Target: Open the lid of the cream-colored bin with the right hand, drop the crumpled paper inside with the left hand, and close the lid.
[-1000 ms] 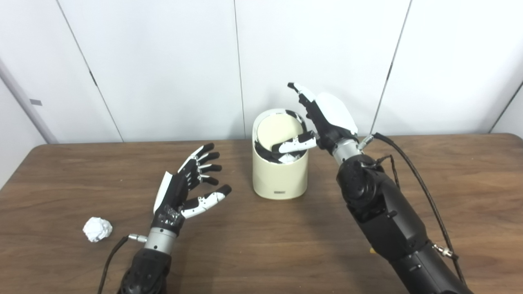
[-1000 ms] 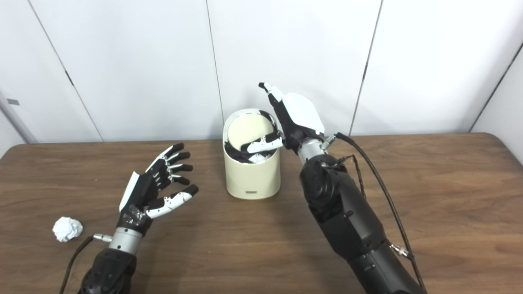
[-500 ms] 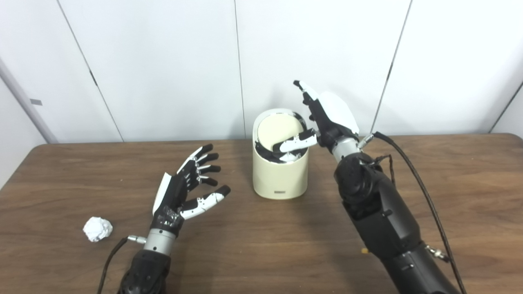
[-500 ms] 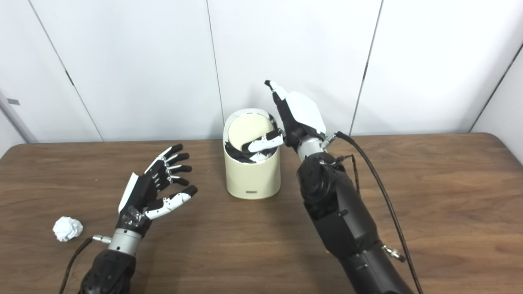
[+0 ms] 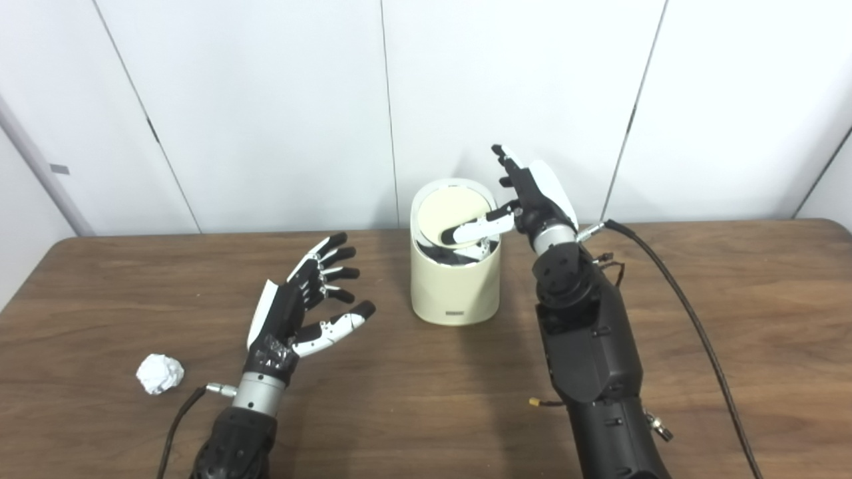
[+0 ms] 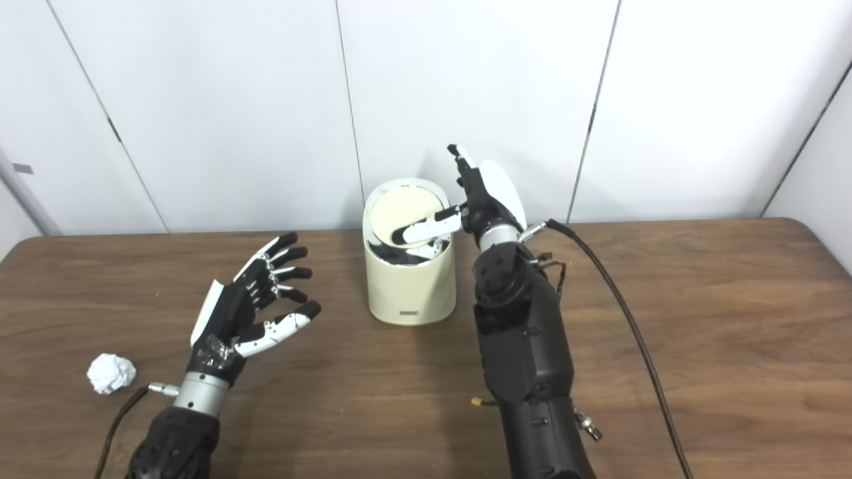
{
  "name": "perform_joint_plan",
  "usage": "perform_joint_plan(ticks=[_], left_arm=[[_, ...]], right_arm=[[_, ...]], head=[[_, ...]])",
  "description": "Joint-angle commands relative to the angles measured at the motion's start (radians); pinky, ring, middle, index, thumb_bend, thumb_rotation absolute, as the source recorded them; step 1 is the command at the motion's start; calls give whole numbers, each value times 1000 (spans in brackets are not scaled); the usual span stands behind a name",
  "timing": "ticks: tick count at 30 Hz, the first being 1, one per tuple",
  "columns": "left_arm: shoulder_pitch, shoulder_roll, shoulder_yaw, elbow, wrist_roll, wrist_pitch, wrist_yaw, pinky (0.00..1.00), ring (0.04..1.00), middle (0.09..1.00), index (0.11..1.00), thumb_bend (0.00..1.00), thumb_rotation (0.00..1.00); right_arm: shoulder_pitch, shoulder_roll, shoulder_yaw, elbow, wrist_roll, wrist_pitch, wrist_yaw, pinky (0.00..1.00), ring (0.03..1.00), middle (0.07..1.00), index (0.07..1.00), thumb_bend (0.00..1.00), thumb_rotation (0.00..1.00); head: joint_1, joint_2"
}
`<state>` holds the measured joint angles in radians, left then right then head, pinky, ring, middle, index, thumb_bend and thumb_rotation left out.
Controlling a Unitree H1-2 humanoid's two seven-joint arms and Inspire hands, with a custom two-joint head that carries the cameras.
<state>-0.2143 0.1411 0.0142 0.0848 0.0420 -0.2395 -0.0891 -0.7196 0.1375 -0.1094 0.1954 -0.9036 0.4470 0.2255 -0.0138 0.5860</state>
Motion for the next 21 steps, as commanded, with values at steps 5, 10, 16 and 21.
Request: perform_joint_plan(ticks=[5, 10, 16, 21], left_arm=[[-22, 7, 5, -32, -6, -12, 6, 589, 750, 841, 903, 646, 168], [-30, 7, 4, -24, 0, -19, 8, 588, 745, 839, 902, 643, 171], [-40, 5, 5, -6, -10, -27, 6, 591, 743, 833, 899, 654, 177], [-43, 7, 2, -5, -7, -23, 2, 593, 745, 837, 904, 639, 155]], right_arm=[[-1, -58, 19, -79, 76, 21, 15, 747, 909, 969, 970, 828, 253], [-34, -92, -1, -197, 220, 21, -6, 784, 921, 975, 966, 845, 317], [-4, -149, -53, -313, 375, 18, 9, 846, 930, 960, 957, 667, 469], [106, -170, -61, -291, 497, -74, -84, 754, 868, 915, 904, 612, 507]], head=[[0, 0], [-5, -3], [-7, -3], [-13, -3]])
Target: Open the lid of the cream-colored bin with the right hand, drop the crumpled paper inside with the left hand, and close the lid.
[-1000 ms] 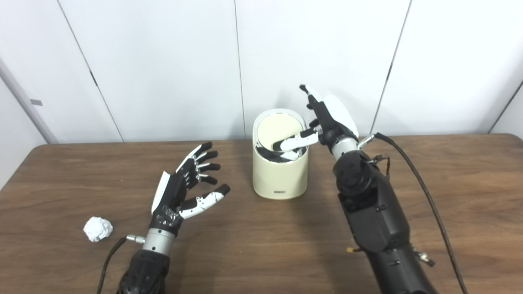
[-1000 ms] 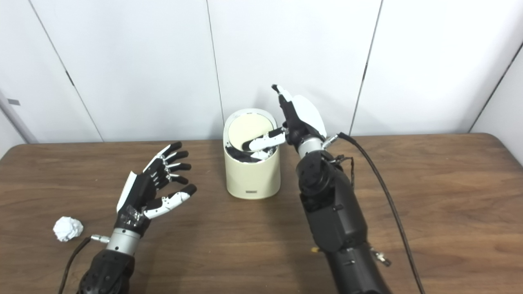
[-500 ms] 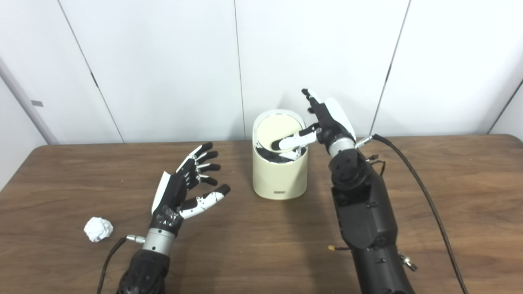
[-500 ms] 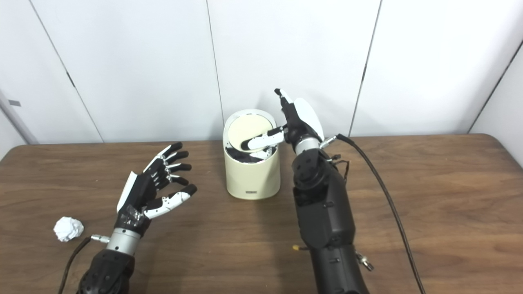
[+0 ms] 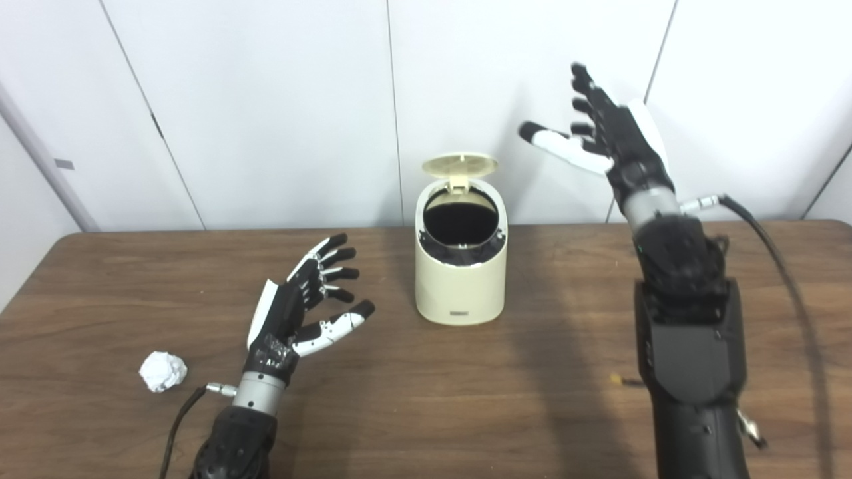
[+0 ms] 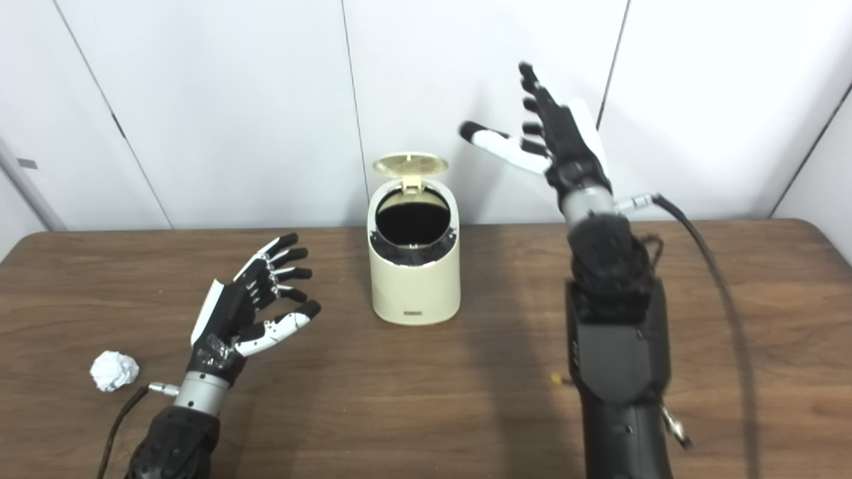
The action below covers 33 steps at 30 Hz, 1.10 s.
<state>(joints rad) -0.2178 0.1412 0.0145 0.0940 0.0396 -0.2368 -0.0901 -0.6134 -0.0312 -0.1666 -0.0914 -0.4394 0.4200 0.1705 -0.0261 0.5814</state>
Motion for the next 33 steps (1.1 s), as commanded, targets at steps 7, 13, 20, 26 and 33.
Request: perform_joint_plan(ticks=[7, 13, 20, 26, 33], left_arm=[[-46, 3, -2, -11, -4, -31, 4, 584, 736, 820, 886, 660, 156], [-44, 4, -4, -24, -1, -22, 5, 585, 737, 817, 874, 660, 150], [-40, -22, -20, -24, 23, -20, 21, 589, 737, 826, 865, 674, 170], [-41, -53, -38, -24, 51, -12, 34, 602, 750, 836, 869, 697, 180], [-34, -81, -26, -21, 65, -91, 70, 552, 695, 786, 819, 687, 127]], right_arm=[[141, -17, 29, 17, 120, -112, -101, 720, 844, 877, 873, 559, 510], [211, -25, 53, 30, 178, -169, -135, 696, 838, 866, 855, 569, 397], [241, -73, 61, 67, 243, -254, -139, 716, 832, 866, 853, 595, 323], [259, -136, 80, 92, 277, -298, -117, 756, 848, 907, 936, 694, 224], [274, -163, 108, 21, 268, -183, -113, 728, 839, 916, 937, 777, 196]], head=[[4, 5], [51, 8], [192, -9], [319, -23], [434, -40]])
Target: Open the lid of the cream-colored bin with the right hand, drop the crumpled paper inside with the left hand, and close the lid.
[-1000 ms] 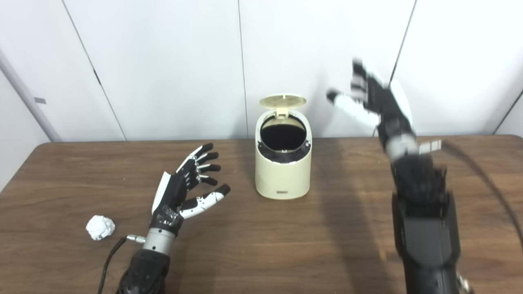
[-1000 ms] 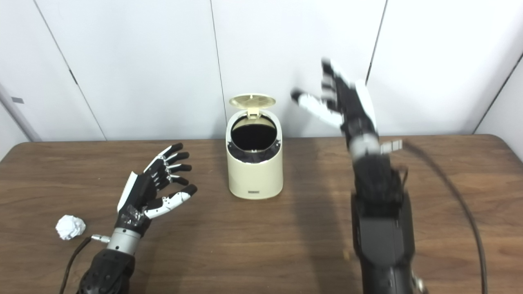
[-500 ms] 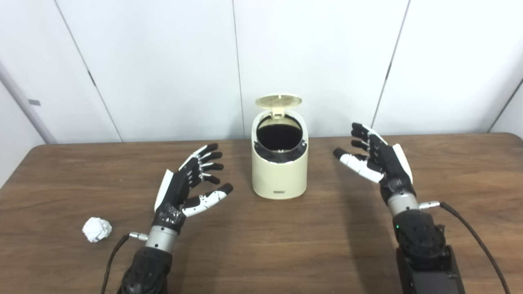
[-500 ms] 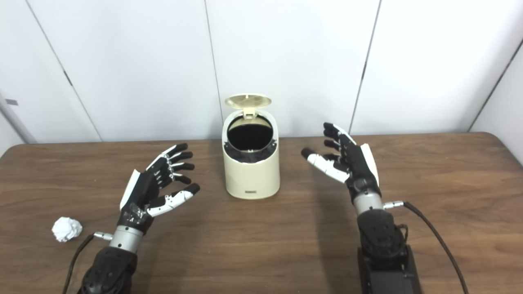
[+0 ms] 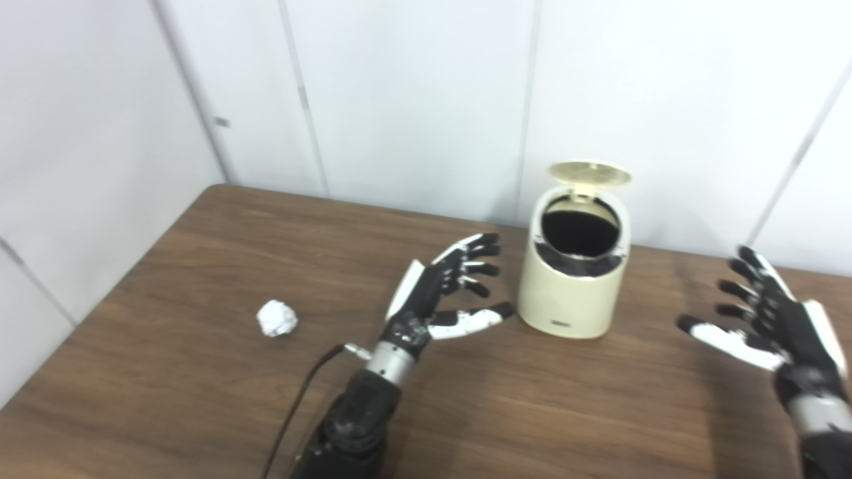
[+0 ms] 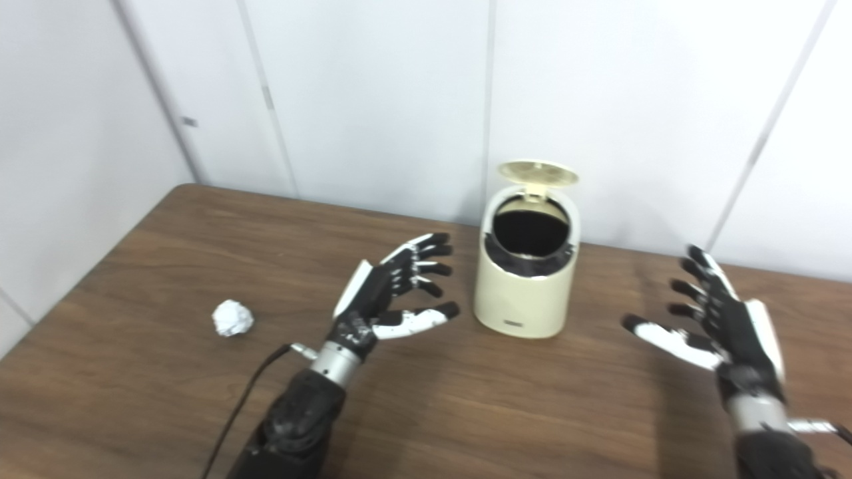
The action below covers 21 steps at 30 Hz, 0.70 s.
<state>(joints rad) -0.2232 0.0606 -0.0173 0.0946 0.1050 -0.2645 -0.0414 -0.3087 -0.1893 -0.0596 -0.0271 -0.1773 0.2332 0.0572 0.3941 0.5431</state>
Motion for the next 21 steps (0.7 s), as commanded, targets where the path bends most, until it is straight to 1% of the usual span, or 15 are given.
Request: perform_joint_plan(ticks=[1, 2, 3, 5, 7, 9, 10, 12, 13, 14, 15, 16, 17, 18, 21], left_arm=[[-25, 3, 7, -25, 6, -71, 24, 546, 689, 779, 809, 676, 114], [-23, 6, 8, -27, 11, -75, 26, 544, 687, 776, 803, 669, 106], [-16, 15, 10, -46, 35, -53, 31, 543, 686, 774, 799, 665, 102], [-4, 27, 13, -80, 74, -5, 36, 553, 706, 777, 801, 660, 111], [8, 49, 13, -136, 155, 80, 37, 559, 718, 780, 804, 669, 138], [18, 86, 8, -201, 243, 163, 24, 550, 720, 783, 801, 679, 148], [20, 113, 0, -241, 315, 213, 8, 548, 718, 783, 797, 678, 142], [18, 178, -22, -330, 456, 322, -53, 568, 708, 768, 767, 675, 145], [17, 198, -31, -357, 497, 360, -75, 570, 704, 761, 757, 680, 145], [9, 247, -47, -410, 582, 417, -146, 570, 701, 758, 753, 682, 145], [1, 288, -59, -452, 643, 460, -206, 534, 678, 746, 732, 704, 146], [-4, 314, -68, -482, 684, 492, -250, 519, 669, 740, 724, 722, 135], [-15, 351, -70, -518, 714, 525, -305, 512, 664, 737, 720, 731, 130], [-23, 380, -65, -542, 724, 544, -341, 510, 666, 730, 713, 772, 94], [-46, 440, -50, -586, 741, 589, -423, 515, 676, 720, 706, 833, 42]], right_arm=[[-29, -9, 5, -48, 5, 9, 2, 732, 842, 916, 935, 777, 196], [-28, -12, 7, -51, 4, 10, 4, 725, 838, 915, 935, 784, 207], [-27, -17, 11, -49, -1, 0, 2, 720, 835, 914, 935, 789, 214], [-25, -22, 15, -49, -8, -8, -1, 663, 812, 904, 929, 807, 222], [-25, -23, 16, -55, -13, 2, -3, 633, 799, 897, 924, 815, 225], [-23, -24, 16, -63, -14, 17, -2, 625, 792, 890, 916, 821, 221], [-22, -26, 17, -65, -15, 18, 0, 619, 790, 888, 913, 823, 222], [-21, -32, 17, -63, -15, 12, 1, 597, 785, 884, 912, 821, 229], [-21, -33, 18, -62, -14, 9, 1, 584, 781, 882, 911, 820, 231], [-23, -35, 17, -59, -13, 3, 0, 578, 779, 881, 911, 820, 231], [-24, -37, 17, -55, -11, -3, 0, 548, 765, 876, 905, 833, 239], [-25, -39, 17, -52, -10, -7, -1, 533, 759, 874, 902, 836, 241], [-27, -41, 16, -47, -7, -14, -1, 526, 755, 873, 901, 838, 242], [-29, -43, 16, -43, -6, -18, -3, 515, 750, 871, 898, 841, 246], [-34, -45, 15, -34, -3, -22, -5, 503, 741, 867, 891, 848, 258]], head=[[23, -4], [26, -5], [41, -12], [52, -15], [60, -17], [63, -18], [64, -17], [64, -17], [64, -17], [64, -17], [64, -17], [64, -17], [59, -20], [59, -20], [60, -19]])
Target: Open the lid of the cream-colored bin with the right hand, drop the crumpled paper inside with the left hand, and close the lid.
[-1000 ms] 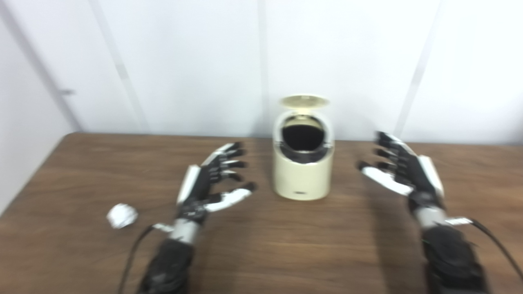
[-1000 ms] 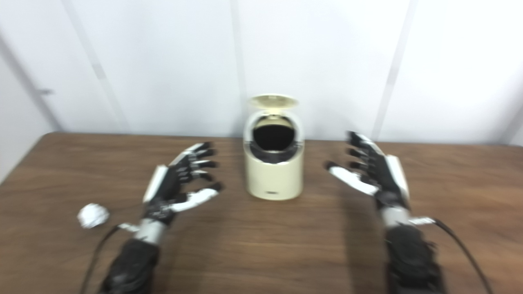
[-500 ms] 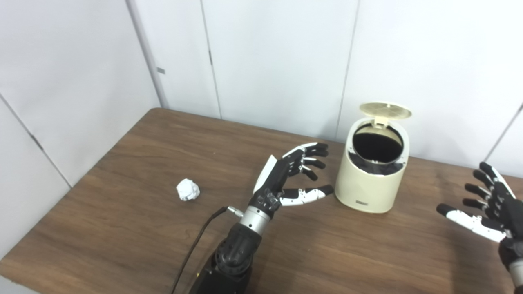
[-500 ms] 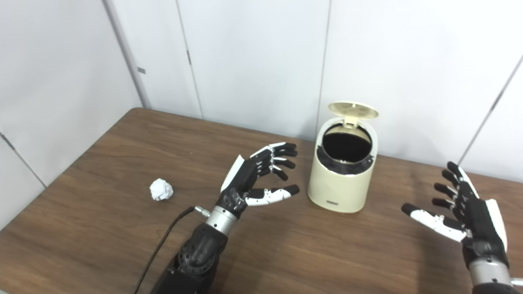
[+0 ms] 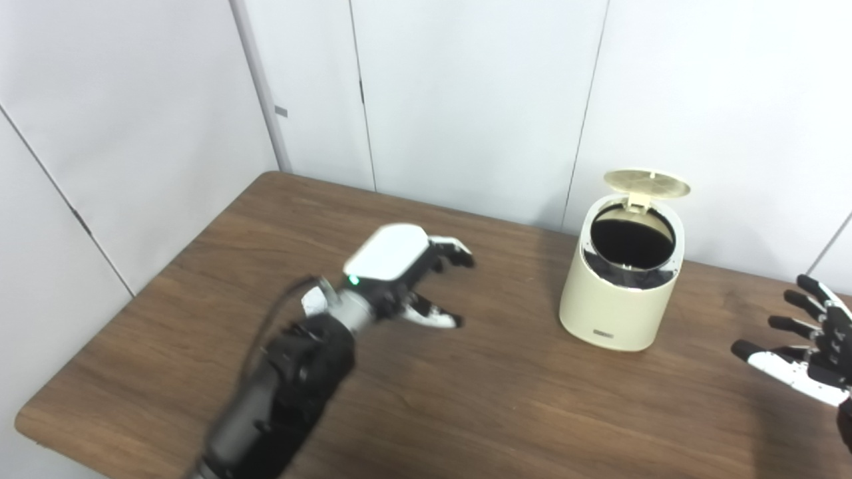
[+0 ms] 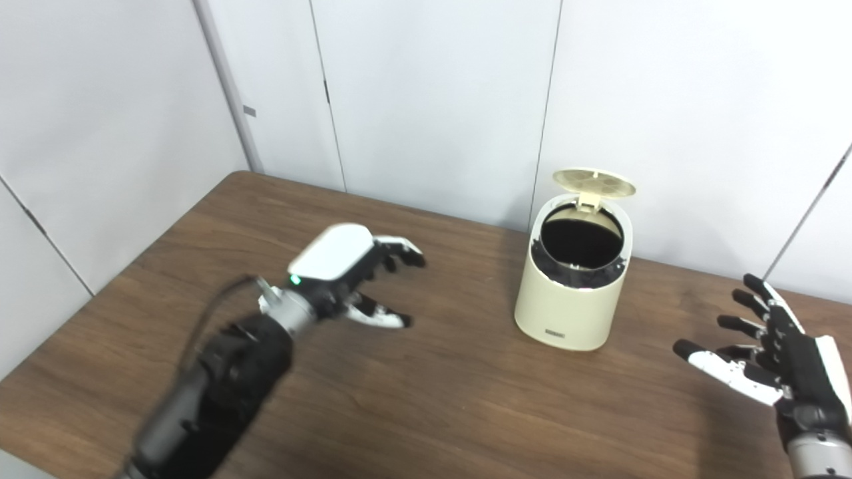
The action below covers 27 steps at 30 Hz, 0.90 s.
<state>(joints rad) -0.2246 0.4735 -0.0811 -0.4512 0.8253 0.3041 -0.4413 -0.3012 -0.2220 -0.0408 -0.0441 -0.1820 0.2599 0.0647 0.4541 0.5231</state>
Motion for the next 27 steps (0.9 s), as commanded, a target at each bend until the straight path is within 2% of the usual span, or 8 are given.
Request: perform_joint_plan(ticks=[1, 5, 8, 10, 13, 18, 23, 27], left_arm=[[-50, 40, 18, -48, 28, 31, -43, 514, 678, 719, 705, 841, 35], [-70, 109, 42, -57, 122, 64, -112, 431, 600, 678, 670, 845, 34], [-77, 155, 61, -46, 163, 76, -153, 438, 600, 676, 674, 856, 43], [-83, 182, 69, -35, 195, 91, -192, 389, 543, 627, 686, 894, 42], [-79, 210, 91, -20, 192, 97, -220, 434, 608, 681, 701, 939, 44], [-81, 236, 106, -2, 186, 120, -283, 543, 703, 742, 742, 937, 40], [-76, 263, 109, 28, 164, 103, -311, 632, 762, 760, 763, 952, 54], [-82, 277, 99, 49, 165, 130, -360, 676, 827, 816, 783, 948, 99]], right_arm=[[-43, -13, -4, -16, 2, -48, -13, 504, 741, 867, 890, 849, 261], [-49, -8, -4, -19, 2, -35, -16, 493, 732, 862, 883, 859, 265], [-52, -9, -3, -26, 0, -29, -14, 488, 730, 859, 881, 854, 265], [-55, -15, 1, -24, -11, -35, -16, 476, 723, 855, 878, 854, 276], [-58, -17, 4, -39, -26, -9, -17, 460, 715, 855, 879, 882, 333], [-66, -16, 0, -36, -30, 1, -15, 405, 702, 845, 865, 945, 381], [-66, -9, -4, -53, -22, 21, -12, 400, 689, 836, 858, 937, 370], [-67, -10, -5, -57, -24, 28, -14, 398, 684, 833, 849, 951, 362]], head=[[0, 1], [-2, 2], [0, 4], [1, 4], [1, 6], [-1, 8], [-1, 8], [-3, 12]])
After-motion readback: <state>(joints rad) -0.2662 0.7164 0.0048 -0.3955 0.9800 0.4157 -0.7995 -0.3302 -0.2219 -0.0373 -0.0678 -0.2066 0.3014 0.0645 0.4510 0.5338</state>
